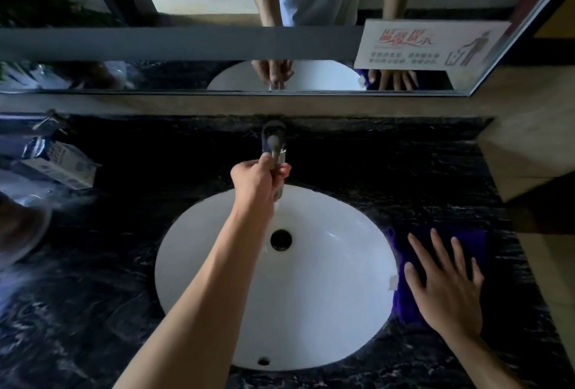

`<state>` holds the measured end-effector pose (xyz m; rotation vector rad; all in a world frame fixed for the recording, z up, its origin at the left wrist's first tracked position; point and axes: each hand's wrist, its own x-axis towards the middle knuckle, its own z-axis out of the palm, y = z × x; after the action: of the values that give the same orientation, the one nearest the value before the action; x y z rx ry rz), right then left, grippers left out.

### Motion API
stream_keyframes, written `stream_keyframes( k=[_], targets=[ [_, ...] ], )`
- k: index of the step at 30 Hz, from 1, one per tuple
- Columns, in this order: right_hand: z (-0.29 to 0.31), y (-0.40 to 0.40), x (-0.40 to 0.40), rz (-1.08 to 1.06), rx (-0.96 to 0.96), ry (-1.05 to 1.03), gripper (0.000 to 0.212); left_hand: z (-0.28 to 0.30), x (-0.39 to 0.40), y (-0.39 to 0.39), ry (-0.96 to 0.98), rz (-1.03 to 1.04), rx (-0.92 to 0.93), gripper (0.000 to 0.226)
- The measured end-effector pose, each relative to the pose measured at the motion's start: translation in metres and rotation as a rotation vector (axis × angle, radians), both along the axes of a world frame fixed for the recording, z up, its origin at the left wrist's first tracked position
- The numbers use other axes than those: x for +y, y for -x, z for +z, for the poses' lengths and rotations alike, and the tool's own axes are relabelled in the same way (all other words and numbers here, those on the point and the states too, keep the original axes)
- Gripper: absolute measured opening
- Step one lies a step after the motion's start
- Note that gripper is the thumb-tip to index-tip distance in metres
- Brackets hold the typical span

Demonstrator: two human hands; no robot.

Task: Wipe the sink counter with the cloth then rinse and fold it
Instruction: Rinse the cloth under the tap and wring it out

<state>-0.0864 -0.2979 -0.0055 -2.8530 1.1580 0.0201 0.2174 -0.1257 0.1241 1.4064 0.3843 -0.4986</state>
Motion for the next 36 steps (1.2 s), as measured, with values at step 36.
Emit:
stream_keyframes(
  k=[36],
  targets=[
    [0.058,-0.114,0.127,-0.479,-0.698,-1.177,0.044,-0.105,0.089,0.107,-0.015,-0.357,0.381,0.015]
  ],
)
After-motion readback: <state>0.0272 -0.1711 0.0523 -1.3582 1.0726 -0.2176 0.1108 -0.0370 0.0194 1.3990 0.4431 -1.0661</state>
